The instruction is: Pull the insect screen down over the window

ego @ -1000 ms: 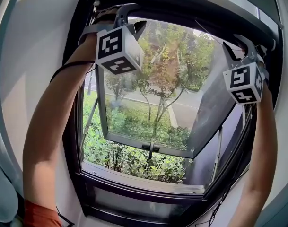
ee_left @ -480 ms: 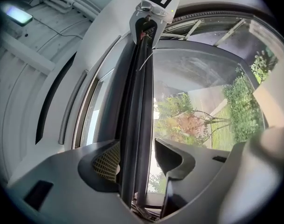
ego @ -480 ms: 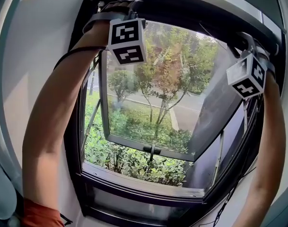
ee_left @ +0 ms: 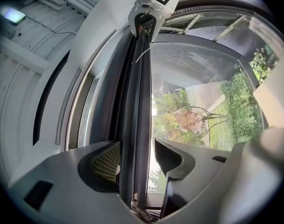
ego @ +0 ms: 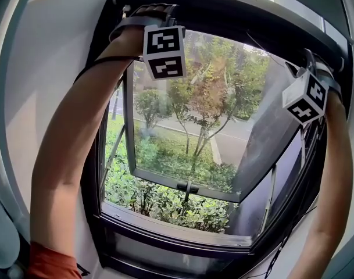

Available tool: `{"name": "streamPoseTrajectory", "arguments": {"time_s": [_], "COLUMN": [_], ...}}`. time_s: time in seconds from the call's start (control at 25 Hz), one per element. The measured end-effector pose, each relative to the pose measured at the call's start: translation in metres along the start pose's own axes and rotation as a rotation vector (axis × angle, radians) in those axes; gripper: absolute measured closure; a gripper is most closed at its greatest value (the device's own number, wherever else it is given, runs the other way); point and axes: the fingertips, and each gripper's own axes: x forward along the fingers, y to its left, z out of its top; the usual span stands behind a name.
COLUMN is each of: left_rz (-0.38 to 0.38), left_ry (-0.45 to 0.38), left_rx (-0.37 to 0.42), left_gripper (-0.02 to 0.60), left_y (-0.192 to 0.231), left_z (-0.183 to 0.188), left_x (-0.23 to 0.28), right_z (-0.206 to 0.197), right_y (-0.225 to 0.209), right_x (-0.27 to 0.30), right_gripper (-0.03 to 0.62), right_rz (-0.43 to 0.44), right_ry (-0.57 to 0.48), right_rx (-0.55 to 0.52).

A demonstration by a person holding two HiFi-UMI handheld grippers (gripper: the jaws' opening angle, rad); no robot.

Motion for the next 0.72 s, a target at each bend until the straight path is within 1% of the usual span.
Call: {"name": "streamPoseTrajectory", "arguments": {"time_s": [0.2, 0.32, 0.64, 0.72], "left_rz": [-0.009, 0.002, 0.016, 0.021], "left_ry": [0.037, 0.073, 0.065, 0.065], "left_rx": [0.037, 0.071, 0.082, 0.083], "left_gripper": [0.367, 0.367, 0.367, 0.367], "left_y": [-0.003, -0.003, -0.002, -0.002], "left_z": [0.0, 0.0, 0.0, 0.0], "left_x": [0.006, 0.009, 0.01, 0.01], "right_z": [-0.001, -0.002, -0.002, -0.002], "right_y": [0.0, 0.001, -0.002, -0.002], "right_x": [0.005, 0.006, 0.014, 0.016], "right_gripper": [0.408, 0.41, 0.41, 0.41], "right_rz": [-0.011, -0.015, -0.025, -0.017], "right_ry": [0.019, 0.023, 0.062, 0.08], "right_rx": [-0.03, -0.052, -0.085, -0.074]}}
